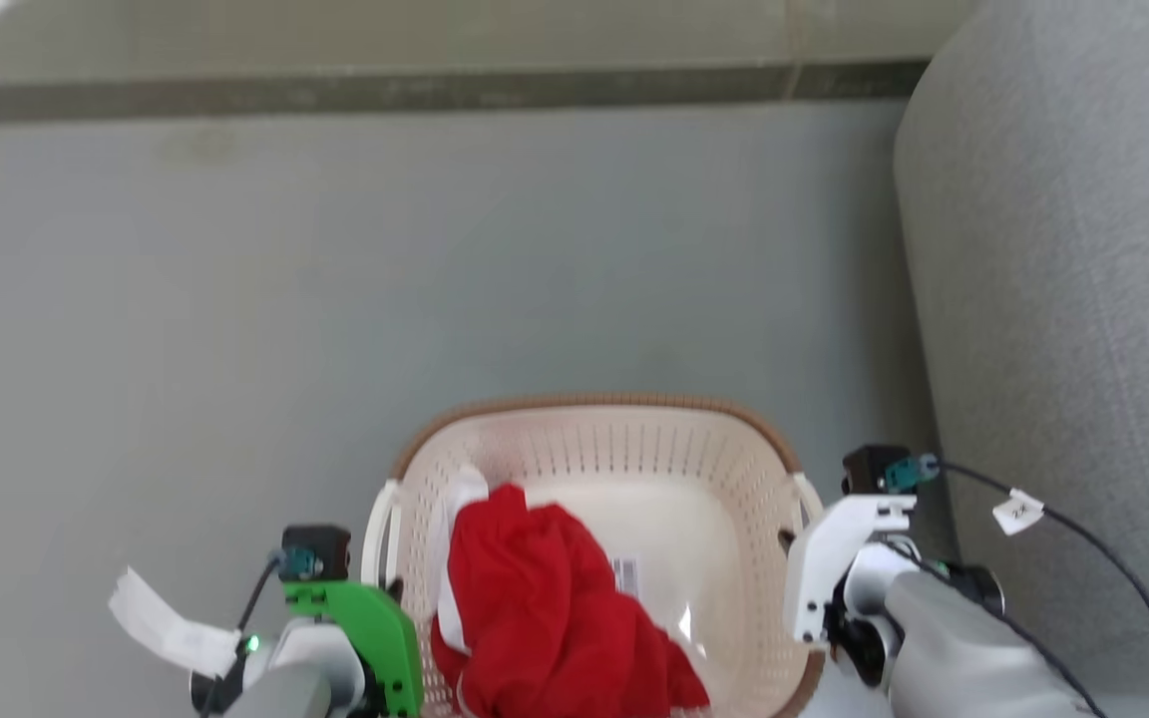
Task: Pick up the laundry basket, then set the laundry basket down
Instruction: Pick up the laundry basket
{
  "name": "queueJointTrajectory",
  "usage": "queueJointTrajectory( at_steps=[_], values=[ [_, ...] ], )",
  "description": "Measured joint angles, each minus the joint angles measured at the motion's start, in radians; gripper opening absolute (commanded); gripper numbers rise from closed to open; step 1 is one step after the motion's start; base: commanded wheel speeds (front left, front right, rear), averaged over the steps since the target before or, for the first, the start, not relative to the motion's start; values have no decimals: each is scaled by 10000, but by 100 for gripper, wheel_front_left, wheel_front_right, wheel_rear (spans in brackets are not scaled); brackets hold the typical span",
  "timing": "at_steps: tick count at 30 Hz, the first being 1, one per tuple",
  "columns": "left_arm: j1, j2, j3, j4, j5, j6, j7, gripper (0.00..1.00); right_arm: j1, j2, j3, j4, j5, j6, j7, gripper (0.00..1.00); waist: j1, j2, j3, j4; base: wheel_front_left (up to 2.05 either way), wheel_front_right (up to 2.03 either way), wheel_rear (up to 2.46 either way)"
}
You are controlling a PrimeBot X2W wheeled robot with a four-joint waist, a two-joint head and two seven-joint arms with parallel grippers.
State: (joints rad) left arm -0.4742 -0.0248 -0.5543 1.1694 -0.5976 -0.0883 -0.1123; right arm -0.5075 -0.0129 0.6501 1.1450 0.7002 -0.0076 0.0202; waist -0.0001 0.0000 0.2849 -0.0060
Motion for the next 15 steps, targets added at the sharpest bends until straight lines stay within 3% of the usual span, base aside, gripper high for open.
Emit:
queueJointTrajectory(
  at_steps=[15],
  values=[
    [1103,48,-309,100,-487,-25,207,0,1153,-17,788,-405,552,-316,382,0,0,0,-2028,-46,0,0,0]
  ],
)
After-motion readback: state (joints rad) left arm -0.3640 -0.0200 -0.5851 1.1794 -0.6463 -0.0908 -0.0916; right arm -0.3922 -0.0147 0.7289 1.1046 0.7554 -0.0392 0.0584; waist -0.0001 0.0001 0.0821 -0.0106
